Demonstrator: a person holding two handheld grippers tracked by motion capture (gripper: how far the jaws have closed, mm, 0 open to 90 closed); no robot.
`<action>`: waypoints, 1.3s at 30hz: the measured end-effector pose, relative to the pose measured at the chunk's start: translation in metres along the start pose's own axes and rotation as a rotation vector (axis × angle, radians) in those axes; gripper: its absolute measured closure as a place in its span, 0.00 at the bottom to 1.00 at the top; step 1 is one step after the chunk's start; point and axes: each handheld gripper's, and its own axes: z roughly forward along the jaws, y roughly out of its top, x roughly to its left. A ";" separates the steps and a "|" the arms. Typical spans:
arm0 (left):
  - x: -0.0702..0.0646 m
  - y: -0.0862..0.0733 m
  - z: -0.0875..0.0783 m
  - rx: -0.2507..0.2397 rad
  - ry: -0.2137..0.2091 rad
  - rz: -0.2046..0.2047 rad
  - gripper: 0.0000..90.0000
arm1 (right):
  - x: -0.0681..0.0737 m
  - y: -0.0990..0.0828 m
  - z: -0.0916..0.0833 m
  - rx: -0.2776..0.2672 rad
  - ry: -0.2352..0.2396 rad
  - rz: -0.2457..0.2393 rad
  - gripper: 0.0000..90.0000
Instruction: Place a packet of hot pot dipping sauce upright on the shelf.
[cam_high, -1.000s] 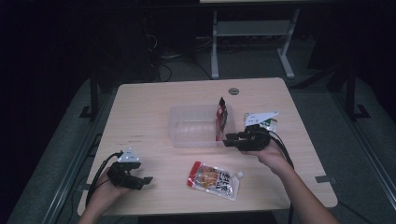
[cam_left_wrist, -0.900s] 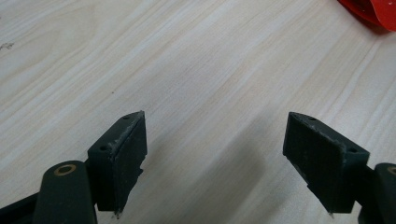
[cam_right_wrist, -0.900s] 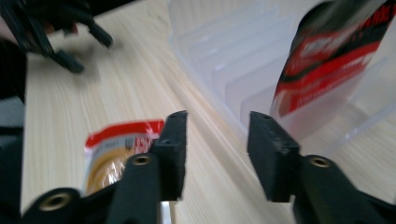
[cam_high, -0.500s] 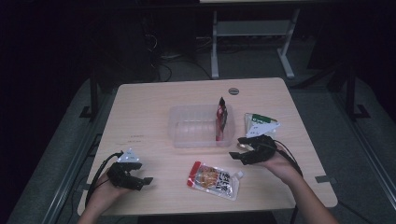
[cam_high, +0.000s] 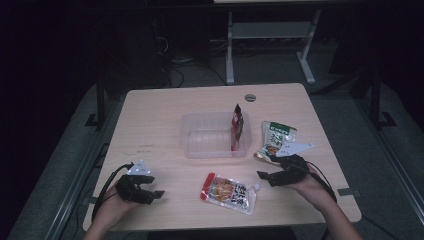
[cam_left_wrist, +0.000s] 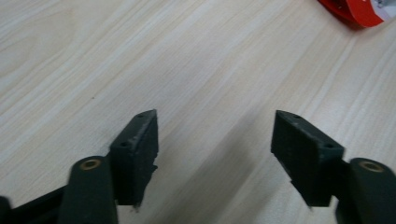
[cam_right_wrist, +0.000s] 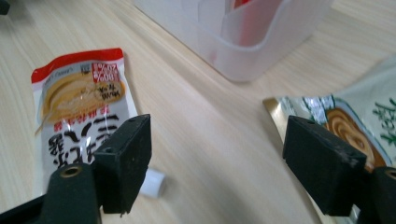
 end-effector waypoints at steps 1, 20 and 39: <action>-0.001 0.001 0.000 0.002 -0.003 0.004 0.41 | 0.001 -0.002 -0.002 0.003 -0.003 0.003 0.25; -0.048 0.064 0.019 -0.106 -0.216 0.175 1.00 | 0.014 -0.016 -0.011 0.048 0.044 0.003 0.26; -0.085 0.123 0.079 -0.083 -0.303 0.299 1.00 | 0.035 -0.019 0.005 0.146 0.217 -0.071 0.94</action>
